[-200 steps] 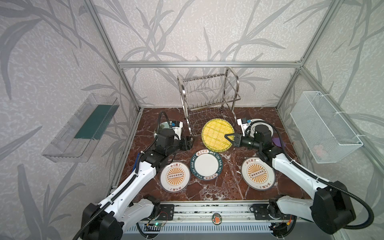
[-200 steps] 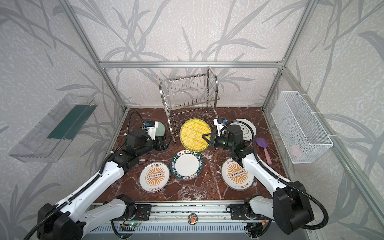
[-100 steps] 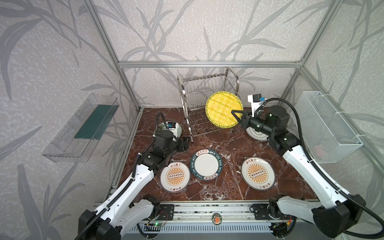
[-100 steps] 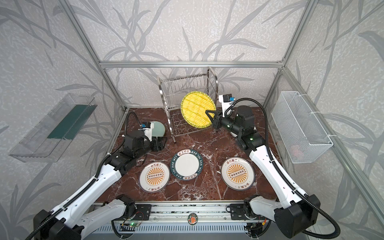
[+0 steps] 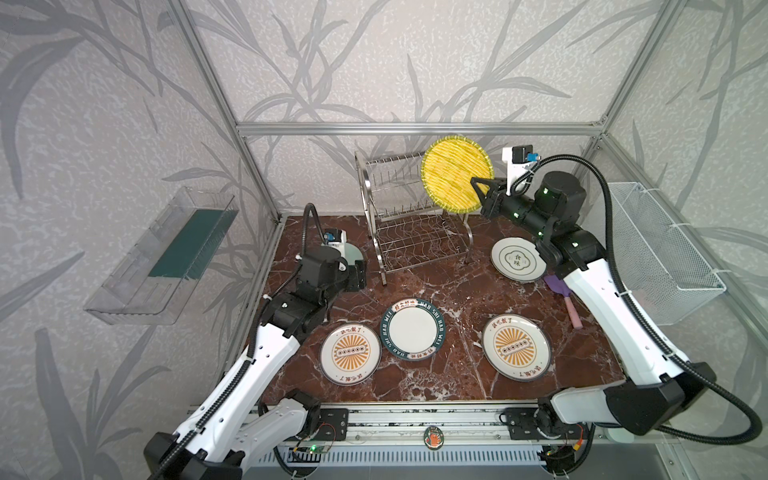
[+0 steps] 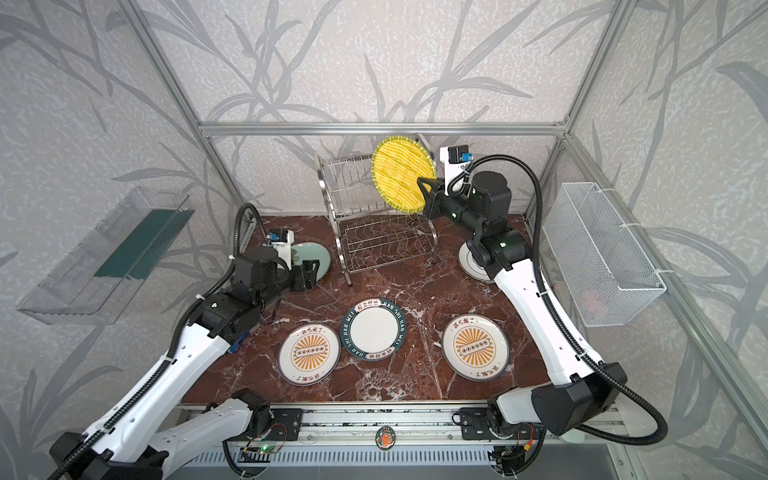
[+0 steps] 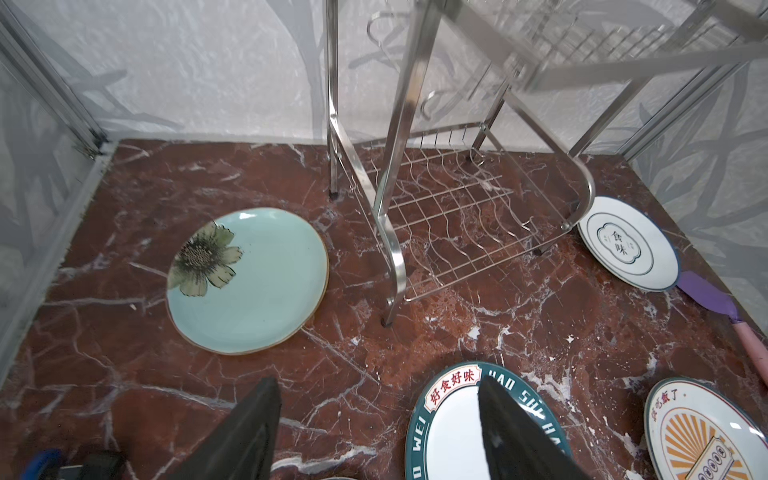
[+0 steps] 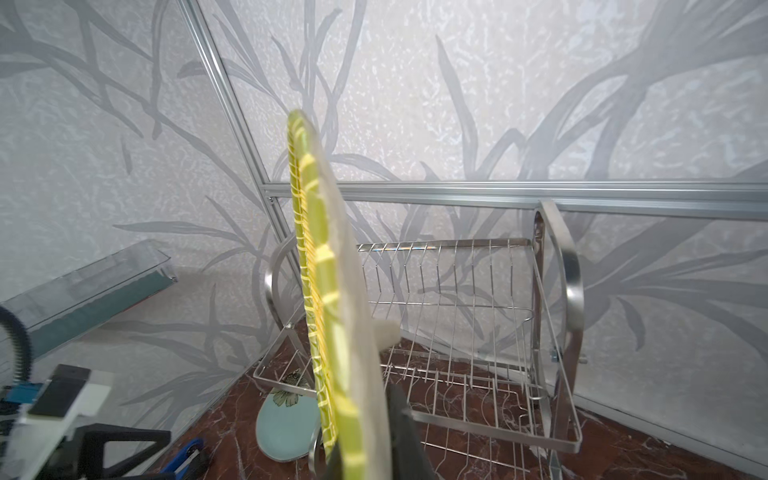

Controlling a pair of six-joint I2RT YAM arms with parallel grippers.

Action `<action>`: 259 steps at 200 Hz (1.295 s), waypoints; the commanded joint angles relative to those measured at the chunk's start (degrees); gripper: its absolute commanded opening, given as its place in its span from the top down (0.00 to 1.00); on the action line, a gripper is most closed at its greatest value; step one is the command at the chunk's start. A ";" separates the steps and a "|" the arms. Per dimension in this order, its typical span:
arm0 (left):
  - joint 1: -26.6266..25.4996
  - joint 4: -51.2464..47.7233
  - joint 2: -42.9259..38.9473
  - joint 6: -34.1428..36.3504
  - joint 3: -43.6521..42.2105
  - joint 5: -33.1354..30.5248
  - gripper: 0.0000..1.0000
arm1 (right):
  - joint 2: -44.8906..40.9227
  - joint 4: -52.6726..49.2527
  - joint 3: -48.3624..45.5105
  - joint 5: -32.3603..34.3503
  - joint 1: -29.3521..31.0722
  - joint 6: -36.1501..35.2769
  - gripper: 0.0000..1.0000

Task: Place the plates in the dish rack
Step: 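Raise the bamboo tray with the right gripper above the dish rack, then lower the bamboo tray into the rack's upper tier with the right gripper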

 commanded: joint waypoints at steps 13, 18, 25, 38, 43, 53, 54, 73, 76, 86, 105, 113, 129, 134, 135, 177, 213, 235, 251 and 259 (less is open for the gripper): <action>-0.13 -6.06 2.52 6.79 6.06 -3.41 0.27 | 5.72 0.06 8.89 5.60 -0.23 -3.73 1.00; -0.03 -5.05 2.52 7.31 5.69 -3.02 0.27 | 6.64 -0.29 10.02 5.97 -0.23 -4.03 1.00; 0.03 -3.58 2.35 8.09 4.99 -2.14 0.27 | 8.21 -1.01 12.02 6.59 -0.23 -4.61 1.00; 0.04 -0.67 1.80 8.59 3.58 -0.35 0.28 | 11.31 -2.41 15.96 7.54 -0.23 -5.65 1.00; 0.01 0.34 1.60 8.67 3.03 0.25 0.27 | 12.31 -2.80 17.12 7.91 -0.23 -5.95 1.00; 0.10 2.14 1.22 8.46 2.09 1.24 0.28 | 13.98 -3.27 19.27 8.85 -0.19 -6.61 1.00; 0.11 2.36 1.17 8.42 2.00 1.34 0.28 | 14.08 -3.32 19.50 8.95 -0.16 -6.66 1.00; 0.29 6.95 0.36 8.01 -0.87 3.83 0.28 | 17.71 -4.29 22.62 10.49 -0.10 -8.04 1.00; 0.22 7.94 0.25 7.97 -1.43 4.28 0.28 | 18.23 -4.36 23.06 10.80 -0.06 -8.23 1.00; 0.31 10.95 0.14 7.81 -3.49 5.79 0.28 | 19.68 -4.60 24.36 12.06 0.12 -8.91 1.00; 0.50 14.05 0.54 7.01 -5.50 8.05 0.28 | 22.63 -5.16 27.10 14.59 0.46 -10.37 1.00; 0.52 14.35 0.84 7.10 -5.68 9.15 0.28 | 23.88 -5.86 28.52 15.52 0.65 -11.07 1.00; 0.64 14.35 1.19 7.40 -5.63 10.19 0.29 | 26.39 -7.32 31.42 18.36 1.16 -12.61 1.00; 0.73 14.34 1.20 7.76 -5.65 10.67 0.28 | 26.89 -7.64 32.13 19.00 1.30 -13.06 1.00; 0.78 14.35 1.20 7.84 -5.65 10.72 0.28 | 27.08 -7.70 32.39 19.13 1.37 -13.23 1.00; 1.16 14.54 1.00 10.31 -3.25 11.85 0.28 | 32.17 -11.19 39.37 25.20 2.88 -16.99 1.00; 1.18 16.84 0.95 10.75 -3.55 13.72 0.29 | 35.03 -13.31 43.45 30.38 4.34 -19.73 1.00; 1.27 18.80 0.17 10.01 -5.95 16.61 0.29 | 36.15 -14.65 45.40 31.78 4.77 -19.81 1.00; 1.27 19.45 -0.10 9.78 -6.71 17.96 0.28 | 36.63 -15.39 46.26 32.93 4.87 -19.56 1.00; 1.34 19.54 -0.07 9.91 -6.86 18.28 0.29 | 36.80 -15.54 46.44 33.53 4.91 -19.50 1.00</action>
